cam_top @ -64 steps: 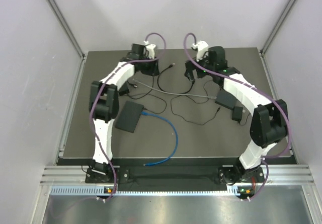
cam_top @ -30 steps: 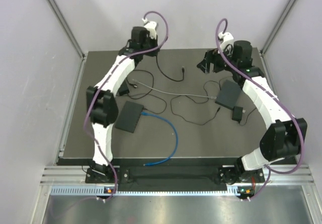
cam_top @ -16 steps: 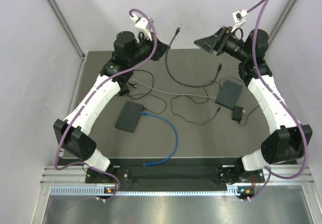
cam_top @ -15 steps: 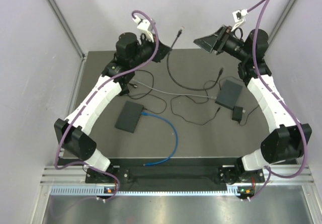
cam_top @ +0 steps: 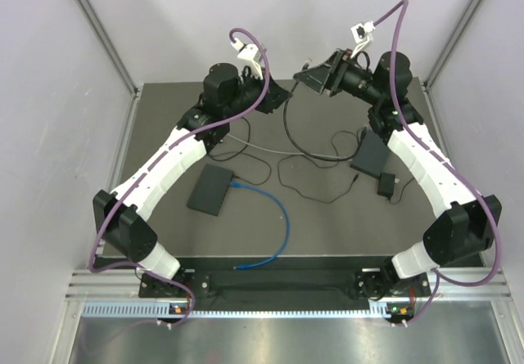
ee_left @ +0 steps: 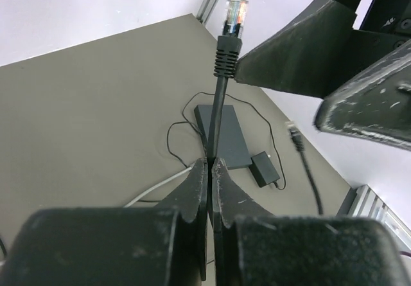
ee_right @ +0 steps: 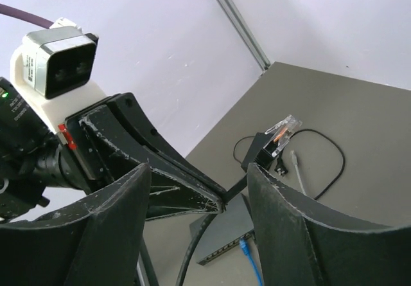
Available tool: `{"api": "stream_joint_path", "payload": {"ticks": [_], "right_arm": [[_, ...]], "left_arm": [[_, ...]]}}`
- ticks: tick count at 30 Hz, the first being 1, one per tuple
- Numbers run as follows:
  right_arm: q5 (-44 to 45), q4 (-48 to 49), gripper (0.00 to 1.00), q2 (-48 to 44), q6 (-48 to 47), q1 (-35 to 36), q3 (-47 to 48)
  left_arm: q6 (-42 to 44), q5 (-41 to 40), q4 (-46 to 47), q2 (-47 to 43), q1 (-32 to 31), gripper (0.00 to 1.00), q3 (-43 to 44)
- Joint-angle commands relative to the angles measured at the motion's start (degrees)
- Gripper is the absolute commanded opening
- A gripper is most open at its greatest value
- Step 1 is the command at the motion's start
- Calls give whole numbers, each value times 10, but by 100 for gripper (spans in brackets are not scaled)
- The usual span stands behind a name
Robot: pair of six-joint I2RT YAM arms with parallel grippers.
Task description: Insert the plug into the switch port
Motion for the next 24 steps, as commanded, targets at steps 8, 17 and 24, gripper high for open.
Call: {"api": "stream_joint_path", "payload": {"ticks": [8, 17, 24], "right_arm": [[63, -42, 50, 8, -34, 17, 2], [83, -35, 41, 17, -20, 20, 8], [94, -32, 42, 44, -19, 35, 10]], "left_arm": [[-3, -24, 36, -29, -3, 0, -2], [-16, -11, 44, -32, -4, 0, -19], [-26, -6, 55, -35, -3, 0, -29]]}}
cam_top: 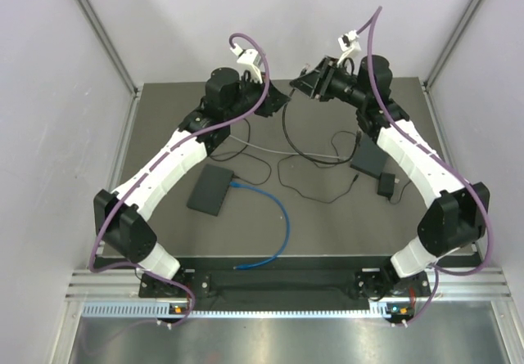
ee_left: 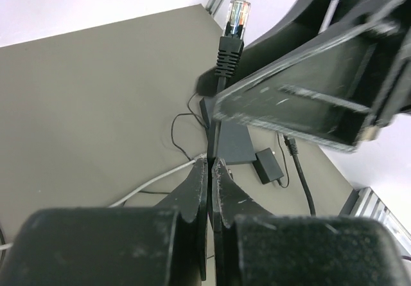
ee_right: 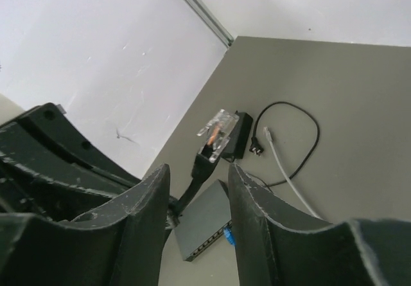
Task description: Insert the plug into the switch port
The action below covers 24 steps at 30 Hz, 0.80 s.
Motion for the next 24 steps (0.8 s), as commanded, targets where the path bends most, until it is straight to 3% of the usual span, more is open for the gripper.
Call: {"api": "stream_joint_path", "payload": {"ticks": [1, 2, 3, 5, 6, 7, 9, 10, 11, 15, 17, 20, 24], "right_arm": [[5, 27, 41, 7, 6, 11, 9], [1, 30, 38, 9, 10, 12, 9], [-3, 34, 23, 10, 10, 13, 9], [-14, 40, 5, 10, 10, 12, 9], [-22, 40, 0, 8, 9, 13, 8], [-36, 52, 0, 7, 7, 11, 0], [-95, 56, 0, -6, -7, 6, -8], [-125, 55, 0, -12, -39, 0, -15], [-187, 38, 0, -23, -58, -1, -18], [-321, -8, 0, -49, -129, -7, -43], [-383, -15, 0, -58, -134, 1, -62], [-402, -9, 0, -82, -136, 26, -104], [-417, -16, 0, -93, -144, 74, -121]], "left_arm": [[-11, 14, 49, -31, -4, 0, -1], [-12, 15, 49, -31, -4, 0, -2], [-13, 17, 49, -32, -4, 0, -1], [-11, 25, 49, -32, -4, 0, -3], [-10, 31, 49, -36, -3, 7, -4], [-6, 48, 44, -39, -1, 24, -7], [14, 69, 30, -58, 10, 37, -9], [22, 117, 1, -65, 21, 48, -6], [33, 146, -15, -72, 34, 52, -4], [-37, 335, 20, -115, 161, 53, -45], [-60, 420, 54, -125, 183, 52, -78], [-37, 475, 54, -149, 181, 52, -100], [-17, 466, 54, -176, 175, 56, -130]]}}
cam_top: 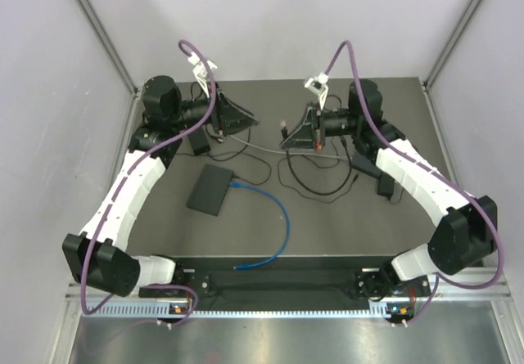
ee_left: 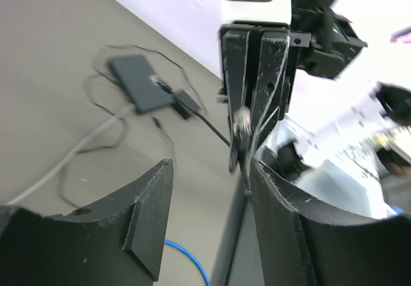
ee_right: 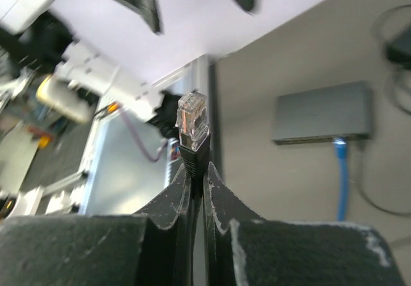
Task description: Insert the plug into the switch port
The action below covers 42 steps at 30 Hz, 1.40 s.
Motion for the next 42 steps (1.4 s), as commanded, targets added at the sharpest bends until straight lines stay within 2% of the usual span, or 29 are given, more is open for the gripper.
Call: {"api": "stream_joint_path", "payload": {"ticks": [1, 3, 6, 13, 20, 26, 27, 28, 30, 31, 33, 34, 35, 37, 38, 39, 40, 41, 42], "right_arm": [[-64, 11, 0, -29, -27, 54, -5], [-67, 11, 0, -28, -25, 74, -6], [-75, 21, 0, -23, -14, 91, -11], [-87, 87, 0, -6, 46, 100, -15], [-96, 121, 0, 4, 74, 118, -22], [-104, 189, 0, 12, 130, 127, -40], [-104, 201, 0, 13, 147, 127, -43], [-104, 218, 0, 14, 154, 127, -45], [-105, 229, 0, 18, 169, 127, -46], [-106, 247, 0, 19, 177, 127, -45], [-106, 269, 0, 23, 206, 127, -45], [-105, 283, 0, 28, 219, 127, -45], [-103, 311, 9, 33, 235, 126, -45], [-108, 320, 35, 52, 267, 126, -30], [-114, 318, 56, 61, 281, 125, -7], [-121, 312, 64, 69, 283, 118, 5], [-126, 307, 68, 79, 283, 110, 15], [-124, 310, 78, 79, 282, 87, 29], [-120, 313, 80, 78, 279, 73, 34]], "left_arm": [[23, 67, 34, -33, -13, 59, -20], [28, 75, 34, -41, -25, 63, -27], [29, 91, 34, -49, -37, 64, -41], [27, 125, 34, -60, -66, 58, -66], [18, 120, 57, -63, -76, 56, -82], [0, 107, 77, -74, -76, 52, -96], [-2, 109, 82, -74, -76, 50, -97], [-9, 109, 83, -75, -76, 42, -98], [-19, 117, 89, -74, -76, 32, -103], [-28, 121, 90, -74, -76, 19, -105], [-45, 126, 92, -74, -76, 9, -110], [-52, 124, 93, -76, -76, 0, -113], [-59, 118, 94, -77, -76, 0, -115], [-92, 101, 90, -94, -75, 0, -135], [-106, 92, 87, -101, -76, 0, -151], [-121, 81, 81, -111, -76, 0, -160], [-141, 73, 67, -127, -73, 0, -165], [-139, 57, -5, -136, -73, 0, -159], [-118, 48, -48, -144, -73, 0, -151]]}}
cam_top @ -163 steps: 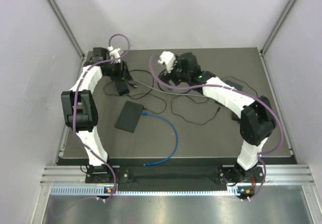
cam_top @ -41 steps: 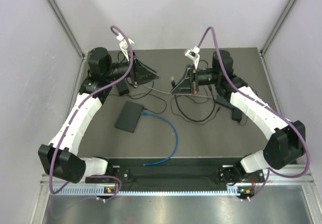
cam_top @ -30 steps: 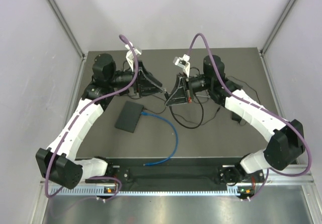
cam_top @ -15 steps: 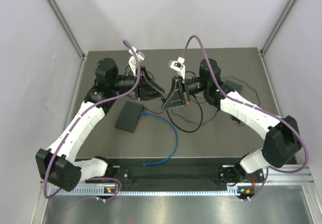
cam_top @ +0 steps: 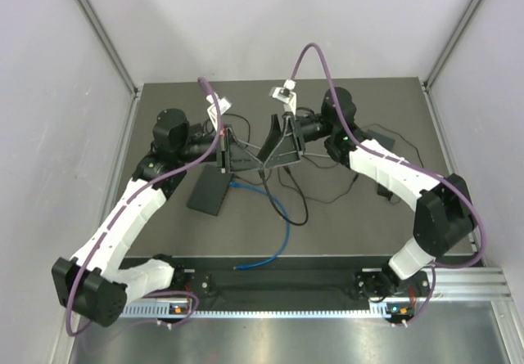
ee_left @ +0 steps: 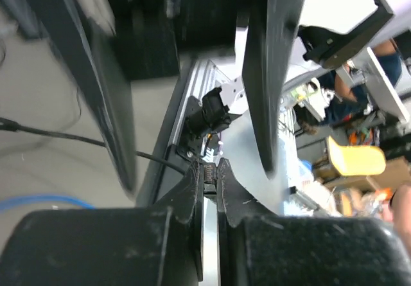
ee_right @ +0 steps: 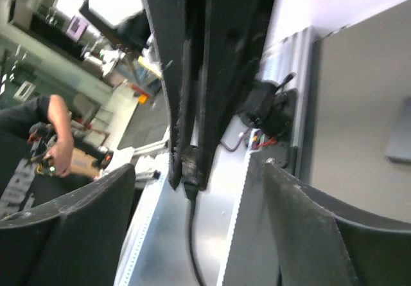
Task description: Insert the plug into the switch port
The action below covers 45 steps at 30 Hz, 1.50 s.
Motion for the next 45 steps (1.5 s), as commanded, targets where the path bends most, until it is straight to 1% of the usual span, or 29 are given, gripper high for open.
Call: {"api": "stream_joint_path", "payload": {"ticks": [1, 2, 3, 4, 5, 6, 7, 8, 9, 10, 13, 14, 18, 20, 21, 24, 26, 29, 32, 35, 36, 37, 38, 39, 40, 41, 42, 43, 45], "right_arm": [[2, 54, 80, -3, 13, -49, 53], [16, 47, 80, -7, 3, -64, 60], [33, -42, 80, -13, -65, -94, 81], [77, -120, 80, -23, -124, -105, 99], [113, -212, 76, -28, -277, -112, 123], [154, -368, 74, -32, -343, -111, 166], [233, -406, 70, -44, -393, -106, 178], [278, -434, 63, -52, -441, -94, 184], [311, -450, 59, -56, -455, -89, 186], [335, -477, 57, -58, -464, -86, 189], [351, -516, 53, -60, -493, -58, 184], [353, -526, 52, -59, -519, -50, 181], [311, -517, 49, -56, -509, -20, 151], [305, -509, 49, -52, -491, -20, 141], [302, -510, 50, -52, -490, -23, 139], [256, -508, 73, -52, -476, -33, 126], [220, -511, 83, -59, -491, -22, 104], [231, -524, 86, -69, -537, 16, 56], [265, -506, 89, -77, -549, 49, -12], [311, -466, 88, -70, -532, 53, -66], [325, -455, 84, -67, -527, 54, -76], [330, -438, 67, -60, -522, 53, -84], [317, -434, 54, -53, -508, 47, -89], [279, -434, 44, -40, -487, 45, -86], [252, -434, 24, -32, -475, 44, -83], [226, -434, 15, -28, -455, 43, -78], [198, -432, 8, -24, -445, 41, -77], [133, -425, 0, -20, -432, 40, -78], [80, -414, 0, -17, -394, 39, -82]], "left_arm": [[-2, -52, -121, -59, 3, 0, 18], [11, -140, -245, -66, 3, 0, 45], [22, -178, -288, -72, 4, 0, 56], [22, -213, -324, -80, 9, 0, 64], [10, -287, -370, -84, 12, 0, 71], [-28, -322, -389, -84, 13, 0, 74], [-45, -334, -393, -83, 22, 0, 74], [-68, -342, -394, -83, 25, 0, 66], [-120, -350, -389, -80, 28, 0, 59], [-141, -355, -380, -71, 31, 0, 51], [-209, -411, -350, -48, 33, 0, 10], [-228, -429, -355, -38, 33, 0, -3], [-308, -430, -316, 12, 33, 0, -25], [-309, -425, -292, 30, 31, 0, -8], [-293, -436, -294, 32, 31, 0, 3], [-278, -479, -319, 18, 31, 0, 30], [-277, -493, -328, -4, 31, 0, 37], [-280, -512, -339, -25, 34, 0, 42], [-280, -503, -332, -37, 47, 0, 35], [-284, -490, -317, -42, 55, 0, 22], [-284, -483, -308, -44, 58, 0, 20], [-284, -484, -306, -43, 59, 0, 18], [-283, -482, -304, -44, 59, 0, 18], [-279, -488, -303, -46, 60, 0, 19], [-278, -488, -306, -47, 60, 0, 21], [-276, -488, -306, -46, 61, 0, 22], [-273, -488, -306, -46, 61, 0, 22], [-273, -488, -308, -46, 61, 0, 22], [-268, -489, -308, -47, 62, 0, 20]]}}
